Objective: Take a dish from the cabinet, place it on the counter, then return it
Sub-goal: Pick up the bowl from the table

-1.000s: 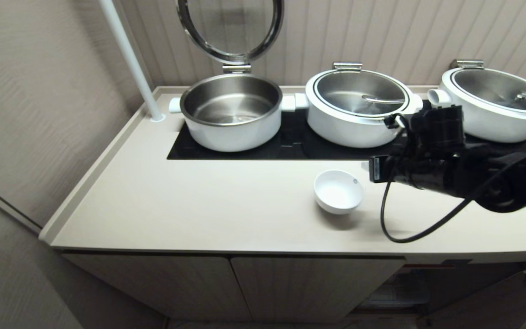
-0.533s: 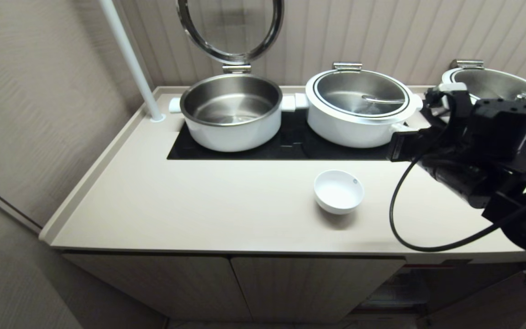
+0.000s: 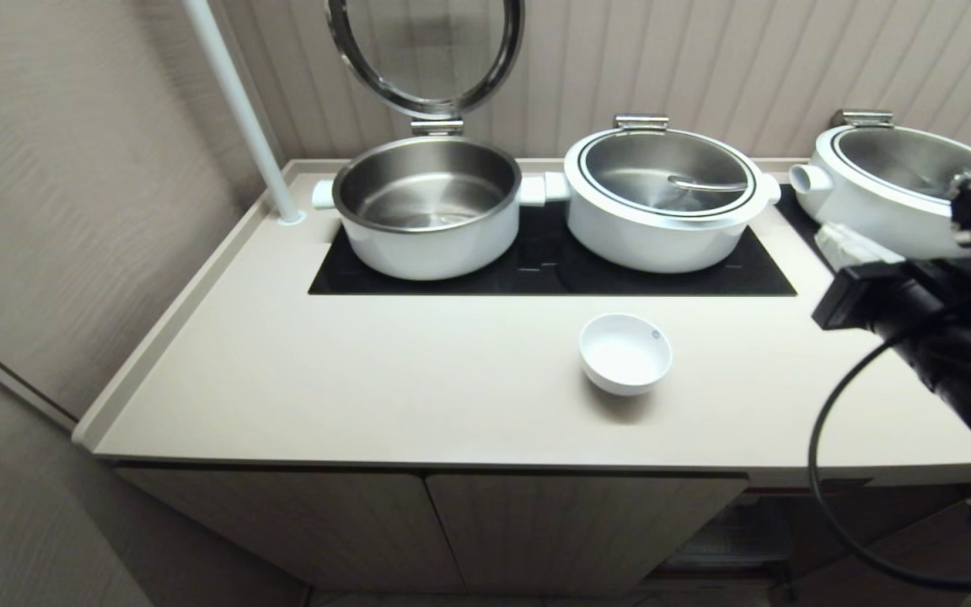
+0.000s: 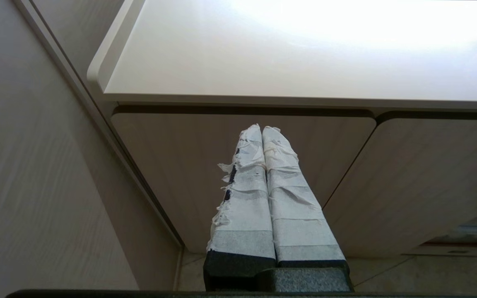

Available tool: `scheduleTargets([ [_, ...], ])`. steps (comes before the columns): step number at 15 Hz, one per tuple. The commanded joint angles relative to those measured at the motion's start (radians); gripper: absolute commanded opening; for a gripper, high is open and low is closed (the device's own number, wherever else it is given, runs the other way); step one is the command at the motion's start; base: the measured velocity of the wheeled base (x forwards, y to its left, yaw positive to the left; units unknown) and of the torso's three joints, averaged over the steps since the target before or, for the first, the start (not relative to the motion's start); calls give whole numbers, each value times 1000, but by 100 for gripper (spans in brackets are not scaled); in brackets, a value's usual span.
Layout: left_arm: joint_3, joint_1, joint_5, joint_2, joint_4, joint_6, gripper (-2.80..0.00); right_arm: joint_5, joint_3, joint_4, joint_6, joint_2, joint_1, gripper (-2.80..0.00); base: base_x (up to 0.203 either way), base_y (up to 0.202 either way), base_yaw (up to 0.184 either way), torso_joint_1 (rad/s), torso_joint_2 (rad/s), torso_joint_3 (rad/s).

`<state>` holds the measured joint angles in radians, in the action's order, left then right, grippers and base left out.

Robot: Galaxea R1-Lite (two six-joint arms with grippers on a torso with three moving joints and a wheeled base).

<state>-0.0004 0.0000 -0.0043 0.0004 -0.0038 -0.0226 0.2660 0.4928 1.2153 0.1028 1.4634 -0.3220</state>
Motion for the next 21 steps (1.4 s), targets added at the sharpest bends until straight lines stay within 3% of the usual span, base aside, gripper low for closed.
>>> scheduleTargets([
  [1,0,0,0,0,-1,0,-280,-4,-173,-59,-2,-207,24,-280,0,0,0,0,0,0],
  [3,0,0,0,0,0,0,-280,-47,-387,-156,-7,-383,80,-280,0,0,0,0,0,0],
  [5,0,0,0,0,-1,0,-280,-110,-485,-293,-54,-527,159,-280,0,0,0,0,0,0],
  [7,0,0,0,0,-1,0,-280,-144,-491,-455,-95,-635,205,-280,0,0,0,0,0,0],
  [11,0,0,0,0,-1,0,-280,-157,-492,-917,-92,-925,256,-280,0,0,0,0,0,0],
  [13,0,0,0,0,1,0,-280,-185,-492,-1060,-89,-1097,271,-280,0,0,0,0,0,0],
  [16,0,0,0,0,-1,0,-280,-227,-492,-1195,-56,-1277,295,-280,0,0,0,0,0,0],
  [21,0,0,0,0,-1,0,-280,-257,-491,-1211,-62,-1463,317,-280,0,0,0,0,0,0],
])
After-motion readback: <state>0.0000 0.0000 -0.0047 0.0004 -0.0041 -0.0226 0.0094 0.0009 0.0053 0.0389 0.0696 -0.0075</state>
